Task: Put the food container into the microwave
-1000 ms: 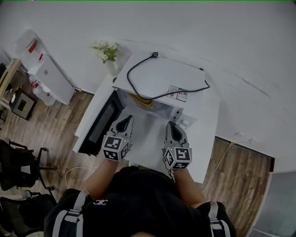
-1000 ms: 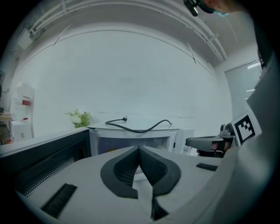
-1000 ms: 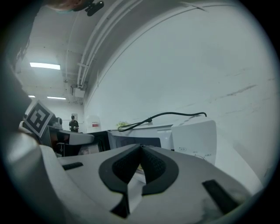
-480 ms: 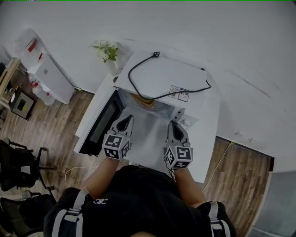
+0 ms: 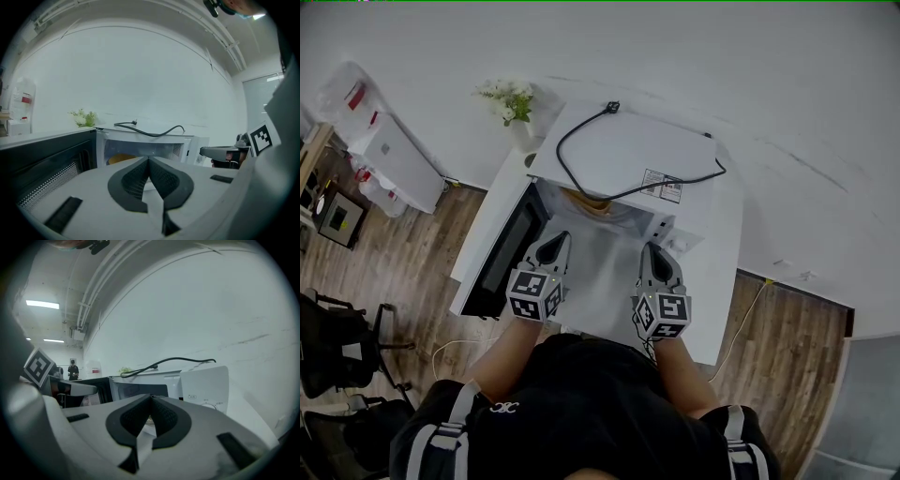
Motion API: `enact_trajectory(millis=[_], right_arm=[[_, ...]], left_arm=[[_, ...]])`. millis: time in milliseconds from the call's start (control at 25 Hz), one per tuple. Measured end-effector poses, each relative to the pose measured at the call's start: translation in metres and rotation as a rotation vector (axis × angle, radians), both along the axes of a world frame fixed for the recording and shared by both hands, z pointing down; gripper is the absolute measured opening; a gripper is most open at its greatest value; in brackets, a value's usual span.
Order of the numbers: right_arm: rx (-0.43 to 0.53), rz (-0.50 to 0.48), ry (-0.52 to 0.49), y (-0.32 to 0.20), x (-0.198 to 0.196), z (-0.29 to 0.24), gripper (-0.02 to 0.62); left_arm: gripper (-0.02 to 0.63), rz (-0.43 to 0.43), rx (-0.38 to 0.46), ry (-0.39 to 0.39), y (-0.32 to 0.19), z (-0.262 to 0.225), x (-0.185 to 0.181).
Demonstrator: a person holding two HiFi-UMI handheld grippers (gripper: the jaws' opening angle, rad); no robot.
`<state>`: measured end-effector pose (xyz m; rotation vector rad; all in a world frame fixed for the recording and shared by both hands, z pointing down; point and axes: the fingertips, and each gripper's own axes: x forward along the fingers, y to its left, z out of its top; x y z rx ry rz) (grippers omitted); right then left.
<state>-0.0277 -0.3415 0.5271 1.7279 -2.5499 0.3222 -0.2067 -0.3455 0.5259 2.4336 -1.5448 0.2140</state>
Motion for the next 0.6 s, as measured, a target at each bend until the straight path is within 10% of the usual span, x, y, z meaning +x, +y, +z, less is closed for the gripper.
enact_trajectory(millis=[600], right_arm=[[-0.003, 0.047, 0.015, 0.0, 0.013, 0.0, 0.003]], left_arm=[[0.002, 0.057, -0.01, 0.001, -0.014, 0.007, 0.012]])
